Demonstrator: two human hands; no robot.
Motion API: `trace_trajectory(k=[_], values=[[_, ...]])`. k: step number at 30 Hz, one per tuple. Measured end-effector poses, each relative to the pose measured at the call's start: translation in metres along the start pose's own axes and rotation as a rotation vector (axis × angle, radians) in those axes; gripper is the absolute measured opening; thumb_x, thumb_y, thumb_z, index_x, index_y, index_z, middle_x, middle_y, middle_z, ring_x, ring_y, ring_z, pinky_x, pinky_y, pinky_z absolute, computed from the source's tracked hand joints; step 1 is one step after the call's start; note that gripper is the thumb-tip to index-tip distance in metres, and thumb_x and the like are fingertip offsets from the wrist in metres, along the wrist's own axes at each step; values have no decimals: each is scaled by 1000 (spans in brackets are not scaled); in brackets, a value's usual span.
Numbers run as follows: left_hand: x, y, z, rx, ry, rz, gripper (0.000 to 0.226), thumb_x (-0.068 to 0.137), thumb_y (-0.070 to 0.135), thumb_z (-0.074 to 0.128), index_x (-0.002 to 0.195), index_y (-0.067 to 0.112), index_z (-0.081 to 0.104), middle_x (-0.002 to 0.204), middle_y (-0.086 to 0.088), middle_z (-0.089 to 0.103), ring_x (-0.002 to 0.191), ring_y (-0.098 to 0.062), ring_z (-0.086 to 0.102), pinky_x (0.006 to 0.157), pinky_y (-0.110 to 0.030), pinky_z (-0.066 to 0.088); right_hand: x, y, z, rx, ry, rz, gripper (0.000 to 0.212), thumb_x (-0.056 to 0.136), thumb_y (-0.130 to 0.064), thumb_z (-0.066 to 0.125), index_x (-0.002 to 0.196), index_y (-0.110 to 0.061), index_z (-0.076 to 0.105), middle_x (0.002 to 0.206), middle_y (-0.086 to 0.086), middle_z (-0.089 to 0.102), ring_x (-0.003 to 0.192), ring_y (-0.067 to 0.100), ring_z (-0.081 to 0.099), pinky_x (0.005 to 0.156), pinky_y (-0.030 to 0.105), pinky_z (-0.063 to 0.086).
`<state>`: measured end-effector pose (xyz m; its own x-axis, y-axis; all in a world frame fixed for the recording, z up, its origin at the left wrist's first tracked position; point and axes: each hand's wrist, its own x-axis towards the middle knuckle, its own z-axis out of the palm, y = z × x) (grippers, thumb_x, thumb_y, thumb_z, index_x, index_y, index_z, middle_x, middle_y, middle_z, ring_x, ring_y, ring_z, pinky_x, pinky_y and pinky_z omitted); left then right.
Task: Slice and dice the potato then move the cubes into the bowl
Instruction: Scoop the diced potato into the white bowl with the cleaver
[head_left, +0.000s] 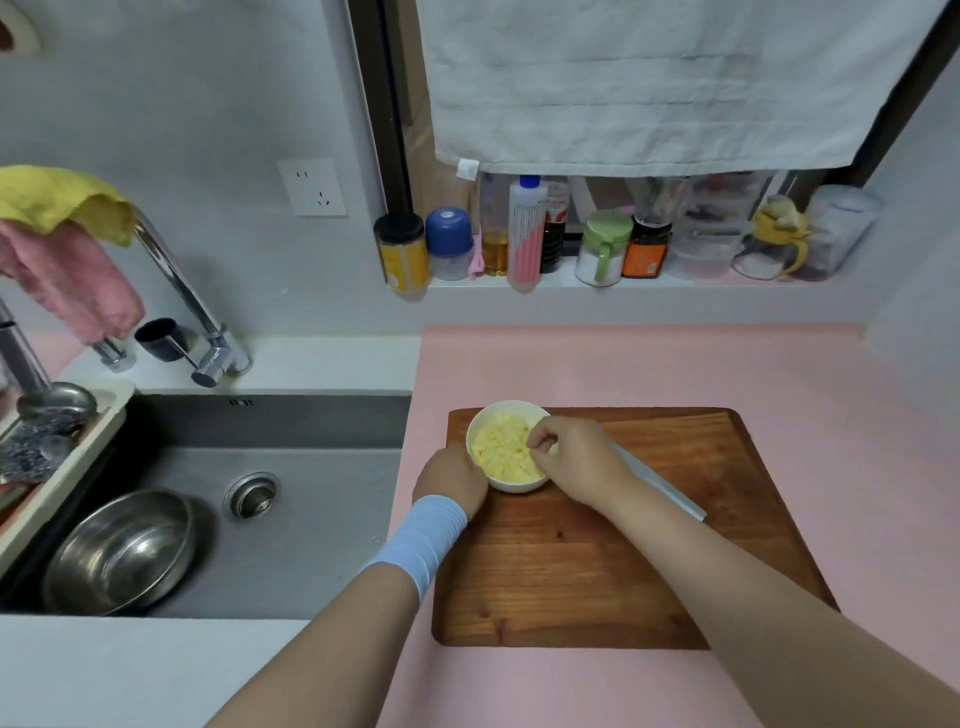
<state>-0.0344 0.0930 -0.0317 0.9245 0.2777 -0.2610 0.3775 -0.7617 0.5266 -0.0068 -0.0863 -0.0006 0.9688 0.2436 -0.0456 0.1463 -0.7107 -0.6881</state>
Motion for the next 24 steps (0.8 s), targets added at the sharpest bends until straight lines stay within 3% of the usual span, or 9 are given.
trace_trajectory(k=[3,5,8,10,12,13,16,19,24], values=[[12,6,-11,-161,-8,-61,28,91,11,43,118,12,49,121,-11,57,101,-31,58,82,-35,46,14,1,-8,-9,-62,34,32,86,1,61,88,-28,71,92,-16,64,85,8,58,76,20,42],[20,7,-12,-183,-48,-70,43,92,11,41,135,10,42,133,-13,53,115,-34,55,92,-37,46,15,4,-11,-33,-28,83,31,89,1,57,89,-27,72,88,-19,57,85,7,52,75,21,36],[30,9,-10,-143,-153,-35,50,93,8,37,142,15,42,135,-13,55,117,-33,55,94,-36,44,14,14,-10,-55,50,202,26,94,-4,52,109,-16,70,105,-1,70,97,20,63,77,23,40],[33,11,-8,-150,-162,-32,47,92,5,37,137,17,47,130,-10,58,109,-31,56,86,-32,43,13,19,-8,-41,-8,351,37,96,-9,47,131,-11,58,108,8,71,84,28,71,71,27,49],[35,12,-5,-157,-136,-64,45,92,4,38,134,17,49,128,-10,59,110,-31,57,83,-31,42,12,19,-3,110,-100,531,44,100,-10,41,144,-9,48,92,10,69,62,25,71,59,31,57],[38,13,-4,-156,-123,-75,46,91,4,38,133,17,50,128,-9,59,111,-31,58,85,-32,44,12,17,-2,204,-134,588,46,101,-9,39,146,-8,46,92,10,67,64,24,72,58,33,61],[53,20,-3,-185,-86,-80,49,88,4,37,130,21,56,123,-7,62,105,-30,60,87,-33,49,24,15,-2,335,-144,595,48,96,0,36,137,-5,59,94,9,68,80,25,76,66,41,65],[74,33,-10,-222,-26,-64,43,88,2,40,124,16,57,120,-9,64,94,-29,56,78,-30,45,48,18,-8,375,-72,578,46,93,1,38,127,-10,68,93,11,73,81,25,75,64,38,64],[123,63,-24,-288,20,-3,43,94,4,42,131,19,58,127,-6,63,109,-28,60,81,-25,42,97,21,-22,458,-17,544,42,96,-5,44,131,-18,63,109,8,70,82,18,75,64,37,64]])
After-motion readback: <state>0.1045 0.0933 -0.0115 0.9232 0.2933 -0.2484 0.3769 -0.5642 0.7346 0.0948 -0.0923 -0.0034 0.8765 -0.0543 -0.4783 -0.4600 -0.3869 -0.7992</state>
